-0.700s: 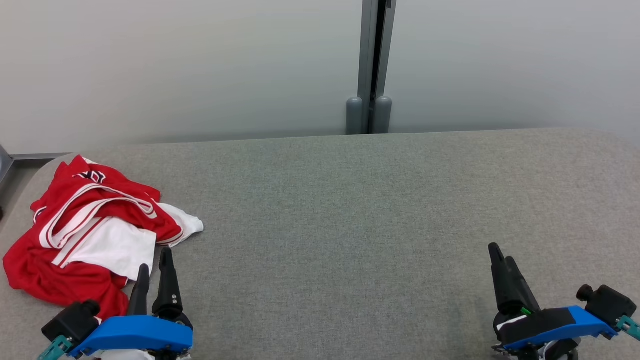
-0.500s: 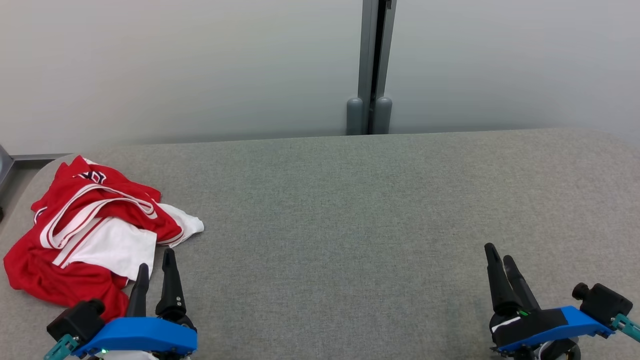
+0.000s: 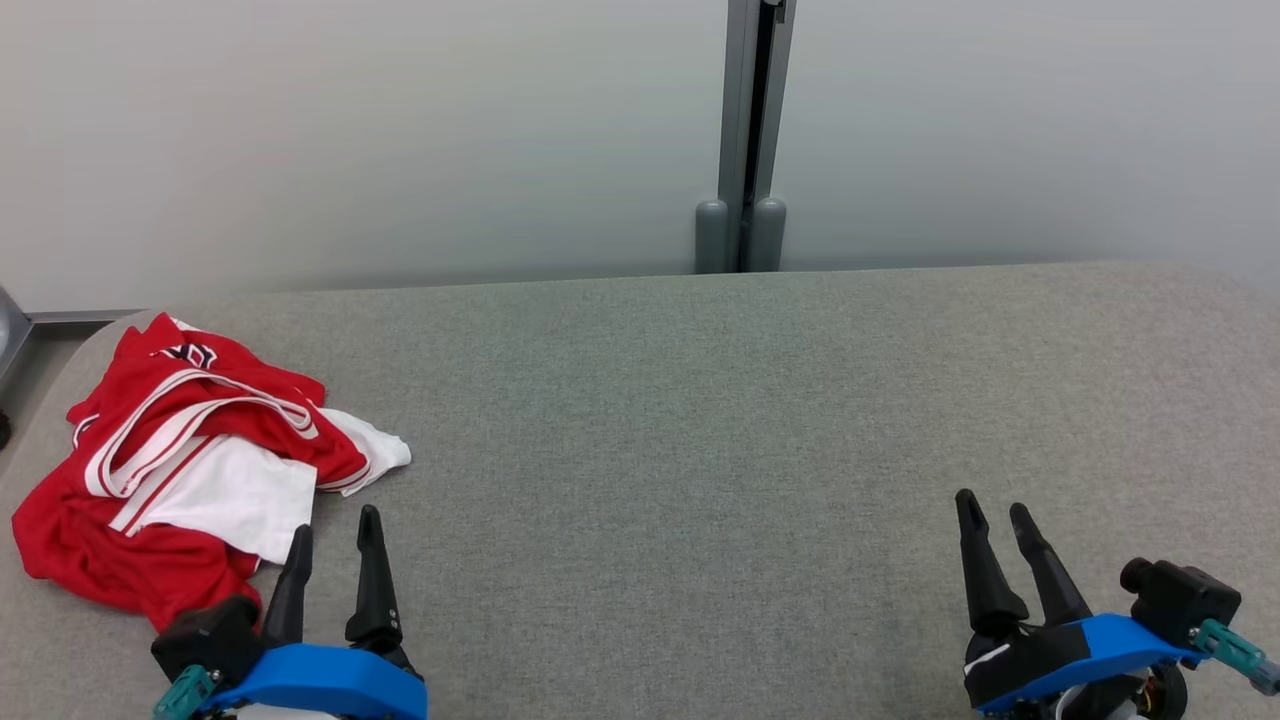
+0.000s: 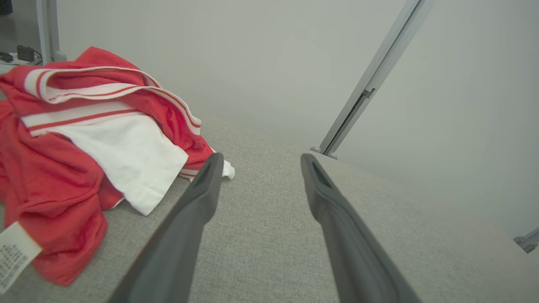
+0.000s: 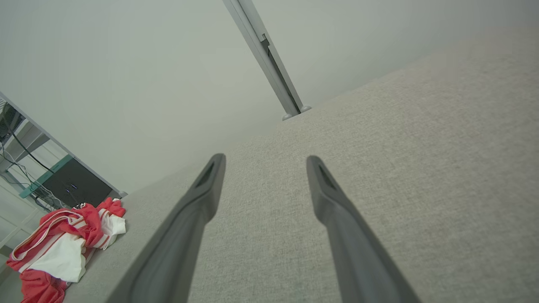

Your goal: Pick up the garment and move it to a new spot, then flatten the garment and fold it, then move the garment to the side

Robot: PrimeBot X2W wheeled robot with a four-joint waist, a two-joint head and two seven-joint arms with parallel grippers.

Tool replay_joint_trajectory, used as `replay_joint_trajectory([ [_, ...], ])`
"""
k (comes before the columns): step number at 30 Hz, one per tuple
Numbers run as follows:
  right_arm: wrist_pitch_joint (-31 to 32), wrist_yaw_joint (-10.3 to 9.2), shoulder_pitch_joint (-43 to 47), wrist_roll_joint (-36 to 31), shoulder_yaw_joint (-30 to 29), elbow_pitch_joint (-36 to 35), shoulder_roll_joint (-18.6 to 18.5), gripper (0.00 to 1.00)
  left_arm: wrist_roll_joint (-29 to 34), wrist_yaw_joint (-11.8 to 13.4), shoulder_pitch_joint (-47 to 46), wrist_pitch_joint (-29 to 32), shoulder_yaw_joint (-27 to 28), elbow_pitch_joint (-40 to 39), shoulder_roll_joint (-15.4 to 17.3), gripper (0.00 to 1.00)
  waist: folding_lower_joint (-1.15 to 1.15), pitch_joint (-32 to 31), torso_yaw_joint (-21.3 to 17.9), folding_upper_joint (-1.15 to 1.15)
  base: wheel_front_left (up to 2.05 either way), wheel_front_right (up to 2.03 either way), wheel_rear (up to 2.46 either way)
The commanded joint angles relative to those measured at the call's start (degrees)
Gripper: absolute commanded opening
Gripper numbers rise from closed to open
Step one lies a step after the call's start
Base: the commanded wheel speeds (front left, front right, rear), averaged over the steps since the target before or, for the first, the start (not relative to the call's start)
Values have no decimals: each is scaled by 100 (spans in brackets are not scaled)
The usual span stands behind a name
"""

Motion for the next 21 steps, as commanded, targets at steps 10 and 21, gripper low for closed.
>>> replay_joint_trajectory([
  [10, -189, 12, -122, -723, -22, 1, -50, 100, 661, 61, -19, -190, -141, 115, 69, 100, 0, -12, 2, 0, 0, 0, 0],
  [21, -299, 13, -108, -1310, -30, -19, -53, 100, 1118, 147, -2, -324, -196, 266, 76, 100, 0, -36, -1, 0, 0, 0, 0],
])
